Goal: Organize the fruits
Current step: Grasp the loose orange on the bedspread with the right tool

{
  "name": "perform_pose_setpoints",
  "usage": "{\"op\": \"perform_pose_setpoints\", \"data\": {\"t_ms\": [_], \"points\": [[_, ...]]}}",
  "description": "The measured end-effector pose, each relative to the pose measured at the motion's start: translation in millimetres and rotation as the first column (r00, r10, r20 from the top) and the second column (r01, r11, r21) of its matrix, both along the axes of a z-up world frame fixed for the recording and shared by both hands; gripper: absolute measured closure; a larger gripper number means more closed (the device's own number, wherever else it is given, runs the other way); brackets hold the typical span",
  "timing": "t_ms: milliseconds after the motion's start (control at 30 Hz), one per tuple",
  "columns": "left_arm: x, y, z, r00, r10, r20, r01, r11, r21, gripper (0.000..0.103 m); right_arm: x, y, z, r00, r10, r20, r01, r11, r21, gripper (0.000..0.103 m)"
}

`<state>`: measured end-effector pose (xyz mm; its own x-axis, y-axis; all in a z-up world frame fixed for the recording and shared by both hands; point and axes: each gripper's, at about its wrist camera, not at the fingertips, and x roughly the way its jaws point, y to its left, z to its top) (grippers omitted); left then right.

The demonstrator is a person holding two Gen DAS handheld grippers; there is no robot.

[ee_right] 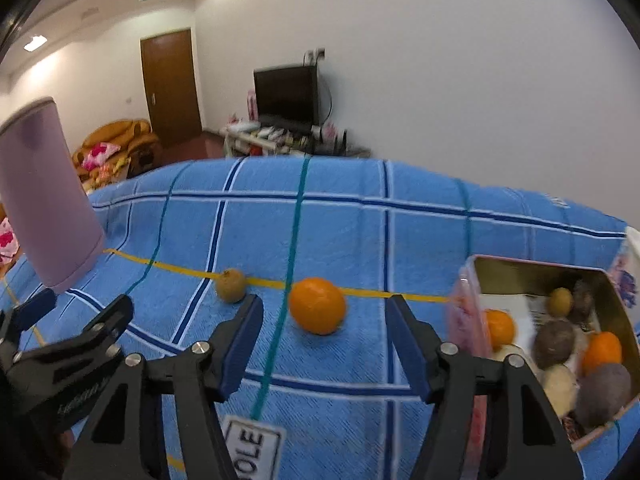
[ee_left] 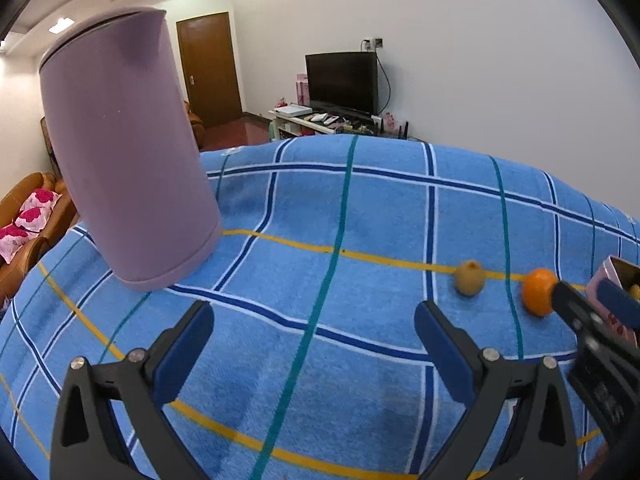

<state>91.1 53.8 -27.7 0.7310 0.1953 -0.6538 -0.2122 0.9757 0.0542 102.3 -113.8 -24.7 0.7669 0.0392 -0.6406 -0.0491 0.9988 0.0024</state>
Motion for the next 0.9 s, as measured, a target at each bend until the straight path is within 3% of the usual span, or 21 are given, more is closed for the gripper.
{"op": "perform_pose_setpoints", "data": {"t_ms": [200, 333, 567, 667, 900], "points": [[3, 6, -3, 1.0, 0.011, -0.028, -0.011, 1.0, -0.013, 0.001, 36, 14, -16, 0.995, -0.003, -0.098, 0.001, 1.0, -0.02, 0.048], [5, 8, -6, 0.999, 0.01, -0.041, -0.011, 1.0, -0.023, 0.001, 53, 13, -30, 0.985, -0.011, -0.171, 0.01, 1.0, -0.005, 0.06], [6, 4, -6, 0.999, -0.024, -0.043, 0.024, 1.0, -0.02, 0.001, 52, 9, -31, 0.983, -0.004, -0.182, 0.008, 1.0, 0.018, 0.061], [5, 5, -5, 0.999, -0.029, -0.03, 0.028, 0.999, -0.028, 0.001, 34, 5, -26, 0.989, -0.004, -0.148, 0.008, 1.0, 0.027, 0.061], [0, -8, 2, 0.997, -0.072, -0.004, 0.072, 0.997, 0.01, 0.003, -24, -5, 0, 0.998, -0.04, 0.051, 0.04, 0.999, -0.002, 0.061]]}}
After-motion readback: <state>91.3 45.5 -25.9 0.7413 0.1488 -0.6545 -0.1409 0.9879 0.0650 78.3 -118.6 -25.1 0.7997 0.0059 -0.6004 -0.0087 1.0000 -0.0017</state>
